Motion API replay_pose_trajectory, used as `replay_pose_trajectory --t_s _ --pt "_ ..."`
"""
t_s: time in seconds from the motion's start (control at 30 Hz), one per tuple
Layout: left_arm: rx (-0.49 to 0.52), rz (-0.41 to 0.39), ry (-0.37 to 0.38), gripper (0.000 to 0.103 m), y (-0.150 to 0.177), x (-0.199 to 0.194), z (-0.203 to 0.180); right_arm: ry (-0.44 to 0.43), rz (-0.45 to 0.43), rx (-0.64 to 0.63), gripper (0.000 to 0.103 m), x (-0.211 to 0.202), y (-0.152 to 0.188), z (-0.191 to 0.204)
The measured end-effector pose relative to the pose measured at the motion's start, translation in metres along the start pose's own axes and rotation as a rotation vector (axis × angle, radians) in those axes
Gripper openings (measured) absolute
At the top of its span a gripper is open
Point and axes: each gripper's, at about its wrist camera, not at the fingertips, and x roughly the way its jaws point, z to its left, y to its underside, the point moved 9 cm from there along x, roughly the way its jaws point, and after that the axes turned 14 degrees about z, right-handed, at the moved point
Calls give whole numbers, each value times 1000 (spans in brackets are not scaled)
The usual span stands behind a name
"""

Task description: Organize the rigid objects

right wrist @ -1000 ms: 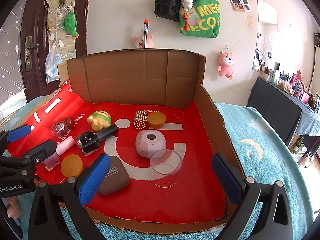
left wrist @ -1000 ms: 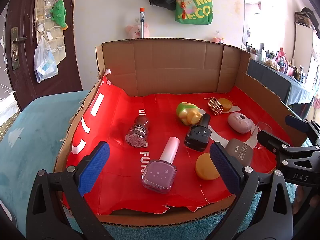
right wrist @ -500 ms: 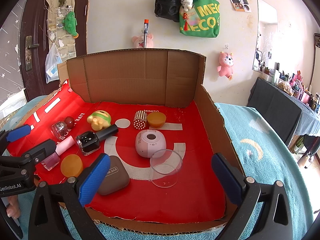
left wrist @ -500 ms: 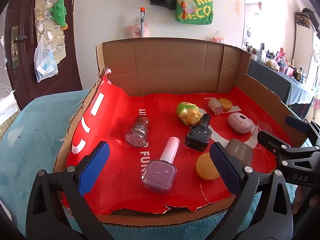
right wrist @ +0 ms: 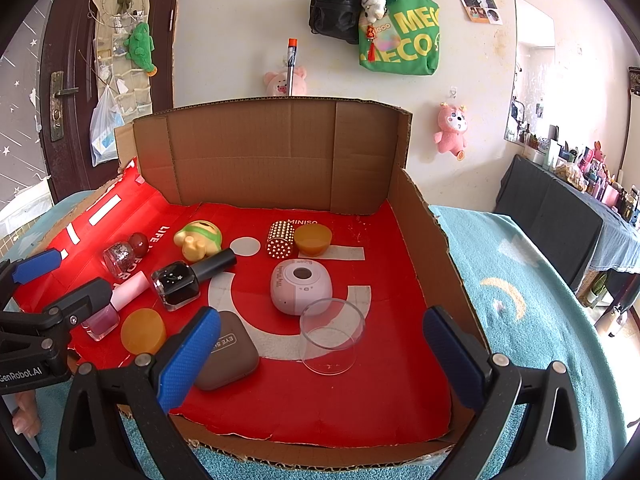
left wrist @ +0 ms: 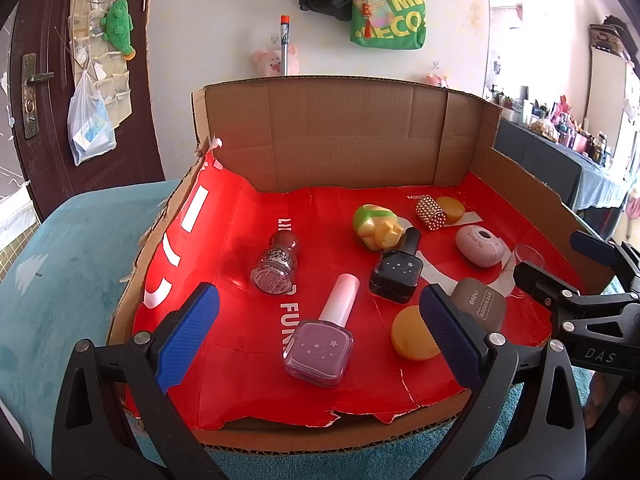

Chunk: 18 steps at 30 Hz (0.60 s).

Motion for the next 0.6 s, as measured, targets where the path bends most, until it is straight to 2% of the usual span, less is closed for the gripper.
replay_pose_trajectory --t_s 0.2,0.3,0.43,0.6 --pt "0 -6 14 102 0 -2 -1 0 0 0 103 0 0 0" --pt "2 -40 36 102 -2 -11 -1 -22 -13 1 103 -4 0 0" --pt "4 -71 37 102 -3 -34 1 -28 -22 32 103 -14 -2 -4" --pt "-10 -98 43 102 5 -72 5 -25 -71 43 103 -52 1 -3"
